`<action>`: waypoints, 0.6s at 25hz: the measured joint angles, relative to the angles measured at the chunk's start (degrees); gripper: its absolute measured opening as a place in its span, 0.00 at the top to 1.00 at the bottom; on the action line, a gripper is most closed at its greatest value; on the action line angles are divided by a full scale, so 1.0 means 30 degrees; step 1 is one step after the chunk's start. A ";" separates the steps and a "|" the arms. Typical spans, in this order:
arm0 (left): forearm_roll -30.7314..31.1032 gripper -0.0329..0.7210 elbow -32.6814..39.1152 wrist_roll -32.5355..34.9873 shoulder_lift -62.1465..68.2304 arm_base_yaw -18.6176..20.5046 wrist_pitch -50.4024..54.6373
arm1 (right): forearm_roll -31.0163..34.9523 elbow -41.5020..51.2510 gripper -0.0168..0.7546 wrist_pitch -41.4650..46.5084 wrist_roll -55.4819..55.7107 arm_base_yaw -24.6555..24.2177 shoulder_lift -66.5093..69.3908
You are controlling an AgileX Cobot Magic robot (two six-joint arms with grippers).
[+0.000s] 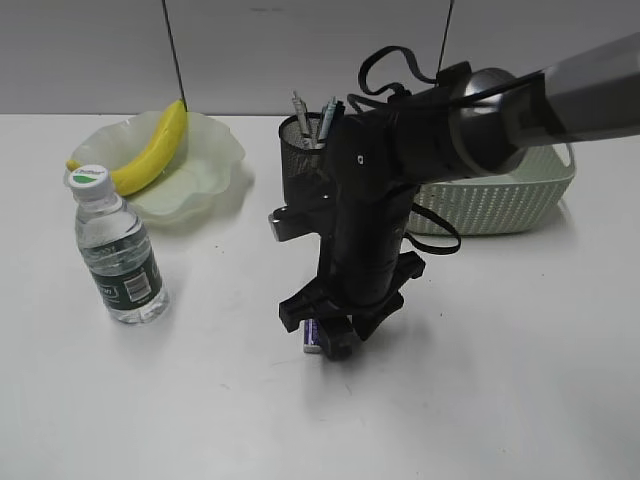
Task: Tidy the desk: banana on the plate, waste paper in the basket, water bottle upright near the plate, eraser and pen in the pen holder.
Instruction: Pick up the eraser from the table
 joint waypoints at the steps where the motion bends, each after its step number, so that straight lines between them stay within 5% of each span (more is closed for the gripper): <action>1: 0.0000 0.51 0.0000 0.0000 0.0000 0.0000 0.0000 | -0.0053 -0.0072 0.59 0.0000 0.0088 0.0000 0.0000; 4: 0.0000 0.51 0.0000 0.0000 0.0000 0.0000 0.0000 | -0.0383 -0.0511 0.82 0.0231 0.0194 0.0039 0.0085; 7: 0.0000 0.51 0.0000 0.0000 0.0000 0.0000 0.0000 | -0.0899 -0.1308 0.93 0.0837 0.0217 0.0039 0.0171; 15: 0.0000 0.52 0.0000 0.0000 0.0000 0.0000 0.0000 | -0.2351 -0.4751 0.96 0.2845 0.0239 0.0039 -0.0041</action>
